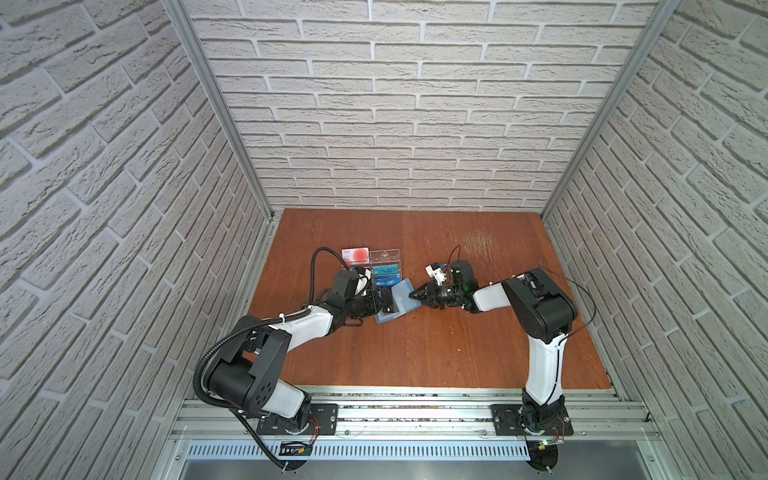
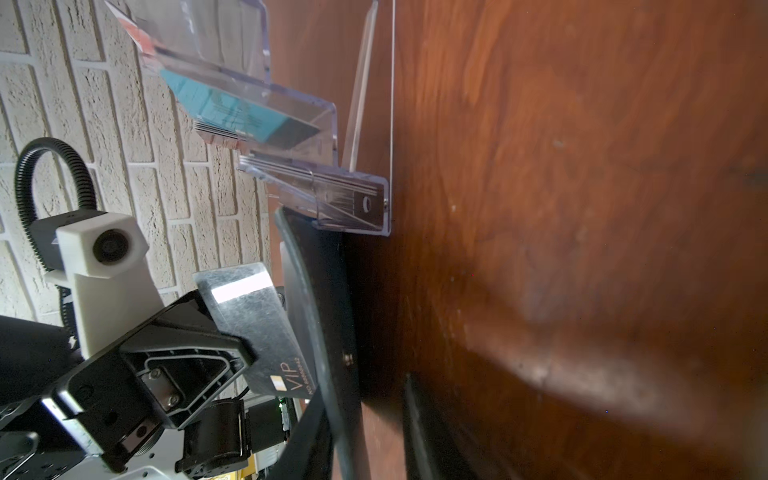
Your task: Take the credit cards out of the card holder
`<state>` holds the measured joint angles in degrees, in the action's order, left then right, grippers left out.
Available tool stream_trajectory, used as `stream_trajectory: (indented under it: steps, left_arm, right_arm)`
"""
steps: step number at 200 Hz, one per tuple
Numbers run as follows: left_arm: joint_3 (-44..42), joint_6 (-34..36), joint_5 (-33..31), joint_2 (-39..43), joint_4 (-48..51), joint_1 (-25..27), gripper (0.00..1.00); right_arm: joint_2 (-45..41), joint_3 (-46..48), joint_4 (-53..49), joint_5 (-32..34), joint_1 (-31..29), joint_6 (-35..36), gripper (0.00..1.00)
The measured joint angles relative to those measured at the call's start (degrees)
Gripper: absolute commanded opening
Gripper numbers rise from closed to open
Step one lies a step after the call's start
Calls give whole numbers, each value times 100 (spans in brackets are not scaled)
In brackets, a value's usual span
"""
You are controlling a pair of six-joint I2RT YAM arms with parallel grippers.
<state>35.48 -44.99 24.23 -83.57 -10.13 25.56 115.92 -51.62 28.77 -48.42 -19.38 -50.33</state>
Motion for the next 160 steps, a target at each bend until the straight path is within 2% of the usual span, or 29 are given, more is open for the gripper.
stream_trajectory:
  steps: [73, 86, 132, 141, 160]
  left_arm:
    - [321, 802, -944, 780, 940, 4, 0]
    - [684, 1073, -1167, 887, 1335, 13, 0]
    - [2577, 2411, -1987, 1040, 2806, -11, 0]
    - [2745, 2684, -2024, 1126, 3016, -33, 0]
    - [3021, 3445, -2055, 1246, 3506, -87, 0]
  right_arm:
    - [-721, 55, -487, 306, 4, 435, 70]
    - [-839, 76, -614, 413, -4, 538, 77]
    - [-1506, 120, -1272, 914, -188, 1095, 83]
    - [-1687, 120, -1427, 1051, -264, 1266, 95]
    - [-2146, 120, -1770, 1486, -514, 1696, 99]
